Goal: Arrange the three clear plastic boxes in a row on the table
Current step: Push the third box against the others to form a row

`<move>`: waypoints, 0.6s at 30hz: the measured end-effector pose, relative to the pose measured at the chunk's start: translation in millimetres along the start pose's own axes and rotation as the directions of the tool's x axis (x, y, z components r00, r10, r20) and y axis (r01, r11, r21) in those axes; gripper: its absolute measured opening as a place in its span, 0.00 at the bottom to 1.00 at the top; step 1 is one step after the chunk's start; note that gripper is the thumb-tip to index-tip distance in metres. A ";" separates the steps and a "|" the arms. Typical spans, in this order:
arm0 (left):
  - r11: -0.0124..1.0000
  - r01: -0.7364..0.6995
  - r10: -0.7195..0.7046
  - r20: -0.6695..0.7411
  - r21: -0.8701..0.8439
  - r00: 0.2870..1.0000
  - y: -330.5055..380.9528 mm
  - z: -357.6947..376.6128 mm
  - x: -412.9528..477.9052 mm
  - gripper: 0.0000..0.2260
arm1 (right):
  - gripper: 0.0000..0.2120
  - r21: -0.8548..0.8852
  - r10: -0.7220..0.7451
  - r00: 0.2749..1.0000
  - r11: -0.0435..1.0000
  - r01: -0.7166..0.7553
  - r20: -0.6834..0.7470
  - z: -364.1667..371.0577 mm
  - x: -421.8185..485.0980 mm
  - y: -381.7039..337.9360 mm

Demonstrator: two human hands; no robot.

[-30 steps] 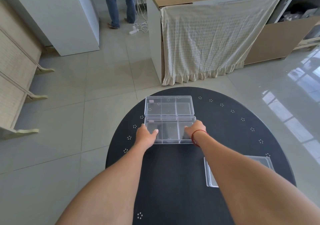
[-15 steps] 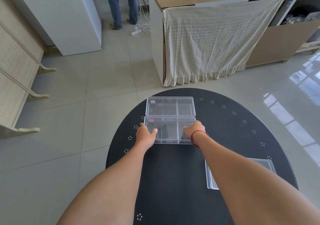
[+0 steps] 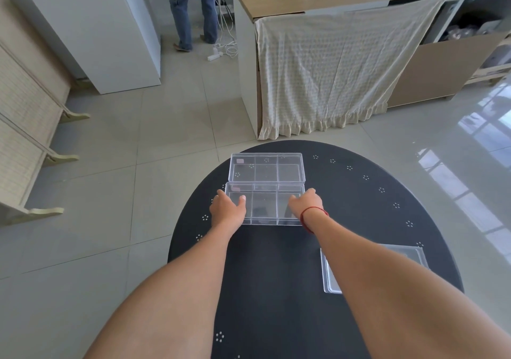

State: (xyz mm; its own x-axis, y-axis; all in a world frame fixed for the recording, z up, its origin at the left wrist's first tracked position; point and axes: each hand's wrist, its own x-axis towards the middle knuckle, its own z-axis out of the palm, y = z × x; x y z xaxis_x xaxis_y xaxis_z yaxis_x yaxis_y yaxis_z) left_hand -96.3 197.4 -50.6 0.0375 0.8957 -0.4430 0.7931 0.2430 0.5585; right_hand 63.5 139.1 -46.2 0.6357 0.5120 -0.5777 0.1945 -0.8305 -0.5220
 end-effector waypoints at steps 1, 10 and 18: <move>1.000 -0.009 0.009 -0.012 0.009 1.000 3.7 -0.2 -6.2 0.31 | 0.29 -0.020 -0.015 1.000 1.000 0.015 -0.001 -5.8 -3.4 2.6; 0.998 -0.048 0.045 0.070 0.037 0.997 53.0 24.4 -90.9 0.27 | 0.28 -0.062 -0.149 0.988 0.987 0.146 -0.049 -79.6 -34.5 46.2; 0.997 -0.070 0.073 0.235 -0.020 0.969 76.0 99.6 -166.7 0.25 | 0.29 -0.035 -0.036 0.990 0.999 0.031 -0.133 -137.1 -35.2 152.7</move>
State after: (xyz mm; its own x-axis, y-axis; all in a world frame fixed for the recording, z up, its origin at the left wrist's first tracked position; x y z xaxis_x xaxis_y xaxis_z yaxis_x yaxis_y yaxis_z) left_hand 18.3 29.5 -4.2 0.2368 0.7987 -0.5532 0.7762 0.1869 0.6021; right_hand 173.2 -35.9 -19.5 0.7223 0.5074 -0.4699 0.2405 -0.8214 -0.5172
